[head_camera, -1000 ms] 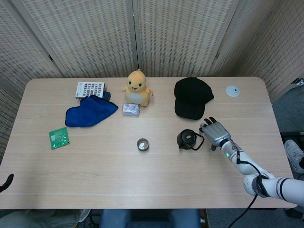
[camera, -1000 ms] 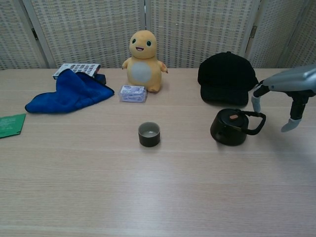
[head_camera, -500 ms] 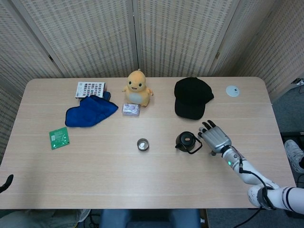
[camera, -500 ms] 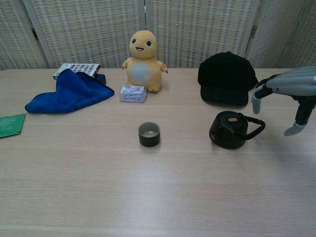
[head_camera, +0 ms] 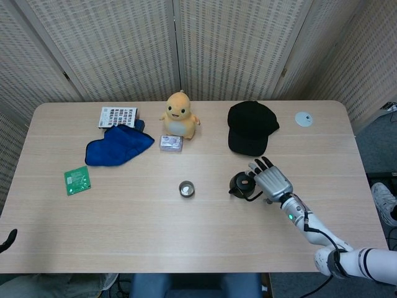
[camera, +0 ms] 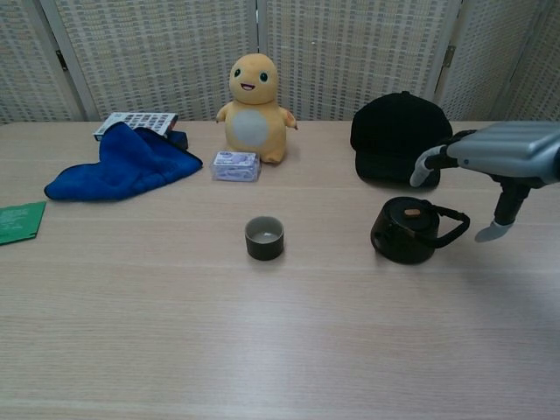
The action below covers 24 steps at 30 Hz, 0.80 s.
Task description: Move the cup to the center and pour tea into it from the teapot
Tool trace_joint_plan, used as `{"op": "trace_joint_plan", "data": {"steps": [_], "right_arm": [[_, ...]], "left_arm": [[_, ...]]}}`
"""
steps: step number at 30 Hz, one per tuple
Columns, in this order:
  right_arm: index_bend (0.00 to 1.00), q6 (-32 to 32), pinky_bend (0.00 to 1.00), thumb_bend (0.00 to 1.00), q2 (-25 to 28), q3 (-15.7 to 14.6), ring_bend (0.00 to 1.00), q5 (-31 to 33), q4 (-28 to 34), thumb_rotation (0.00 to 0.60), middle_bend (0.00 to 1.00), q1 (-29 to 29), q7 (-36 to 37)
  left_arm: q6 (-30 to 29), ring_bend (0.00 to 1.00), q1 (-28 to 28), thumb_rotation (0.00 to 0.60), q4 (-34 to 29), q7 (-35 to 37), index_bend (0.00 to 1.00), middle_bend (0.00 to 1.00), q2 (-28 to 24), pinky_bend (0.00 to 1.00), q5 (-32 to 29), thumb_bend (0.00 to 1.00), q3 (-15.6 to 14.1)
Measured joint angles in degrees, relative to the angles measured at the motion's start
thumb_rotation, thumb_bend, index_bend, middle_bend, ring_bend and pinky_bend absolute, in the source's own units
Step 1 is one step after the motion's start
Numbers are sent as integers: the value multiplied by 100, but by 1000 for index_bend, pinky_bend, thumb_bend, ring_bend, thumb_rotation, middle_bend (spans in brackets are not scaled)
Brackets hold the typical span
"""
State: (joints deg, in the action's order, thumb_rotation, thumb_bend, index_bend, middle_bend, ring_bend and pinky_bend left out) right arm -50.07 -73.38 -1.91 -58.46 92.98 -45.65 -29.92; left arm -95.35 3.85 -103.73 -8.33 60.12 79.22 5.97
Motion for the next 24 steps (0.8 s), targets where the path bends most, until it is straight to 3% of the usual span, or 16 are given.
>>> {"op": "trace_joint_plan", "data": {"steps": [24], "right_arm": [[188, 109, 0, 18, -930, 436, 0, 690, -848, 600, 81, -347, -560]], "left_arm": [[28, 375, 42, 600, 121, 119, 74, 275, -38, 290, -121, 246, 26]]}}
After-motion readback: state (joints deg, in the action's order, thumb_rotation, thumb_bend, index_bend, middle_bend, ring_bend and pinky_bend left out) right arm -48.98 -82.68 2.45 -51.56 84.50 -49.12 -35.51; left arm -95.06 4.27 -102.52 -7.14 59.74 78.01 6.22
